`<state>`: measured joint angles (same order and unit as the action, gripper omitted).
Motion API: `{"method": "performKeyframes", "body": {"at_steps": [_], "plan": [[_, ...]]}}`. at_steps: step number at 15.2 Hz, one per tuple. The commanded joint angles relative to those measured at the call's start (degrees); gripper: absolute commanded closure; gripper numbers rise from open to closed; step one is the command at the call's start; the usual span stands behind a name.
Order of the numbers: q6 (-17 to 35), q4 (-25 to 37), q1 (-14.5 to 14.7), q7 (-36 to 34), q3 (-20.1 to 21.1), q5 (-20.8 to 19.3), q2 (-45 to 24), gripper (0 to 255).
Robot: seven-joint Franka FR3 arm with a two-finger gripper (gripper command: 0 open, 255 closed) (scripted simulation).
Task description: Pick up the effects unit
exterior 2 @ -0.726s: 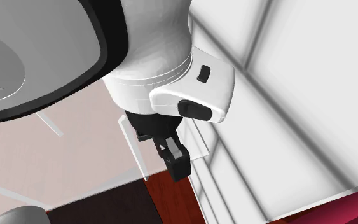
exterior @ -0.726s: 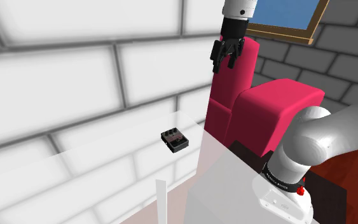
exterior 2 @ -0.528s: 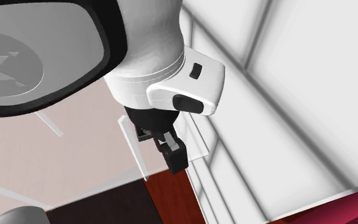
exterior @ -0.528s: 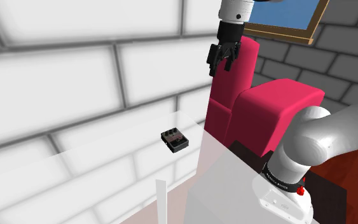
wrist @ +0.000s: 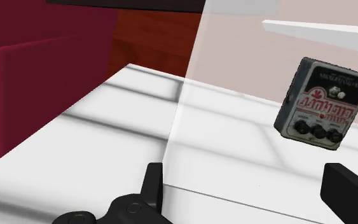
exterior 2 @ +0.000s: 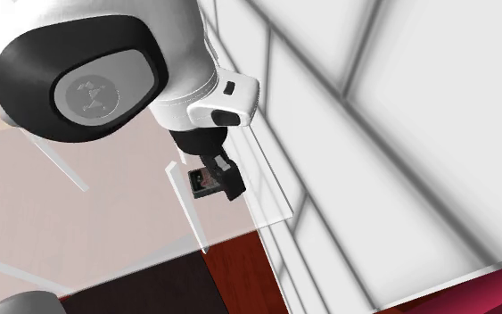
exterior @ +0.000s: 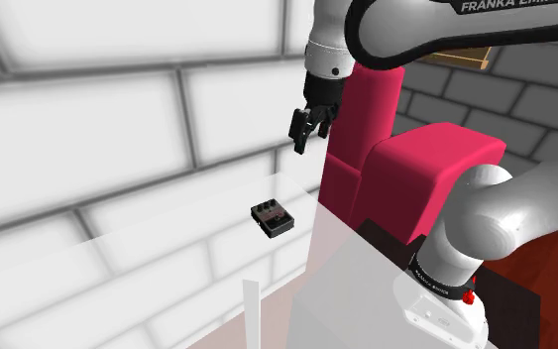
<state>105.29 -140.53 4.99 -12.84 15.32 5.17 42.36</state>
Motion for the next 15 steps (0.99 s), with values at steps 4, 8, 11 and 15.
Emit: {"method": "performKeyframes", "body": {"at_steps": [4,8,11,15], "plan": [[9.2,-2.6,1.6,-3.7,7.1,-0.3,-4.1,0],[16.6,-3.4,1.7,-7.5,13.3,-2.1,-9.1,0],[21.7,-3.2,0.8,-11.1,18.4,-4.7,-13.5,0],[25.0,-5.2,0.4,-12.3,19.5,-5.2,-14.9,0]]}}
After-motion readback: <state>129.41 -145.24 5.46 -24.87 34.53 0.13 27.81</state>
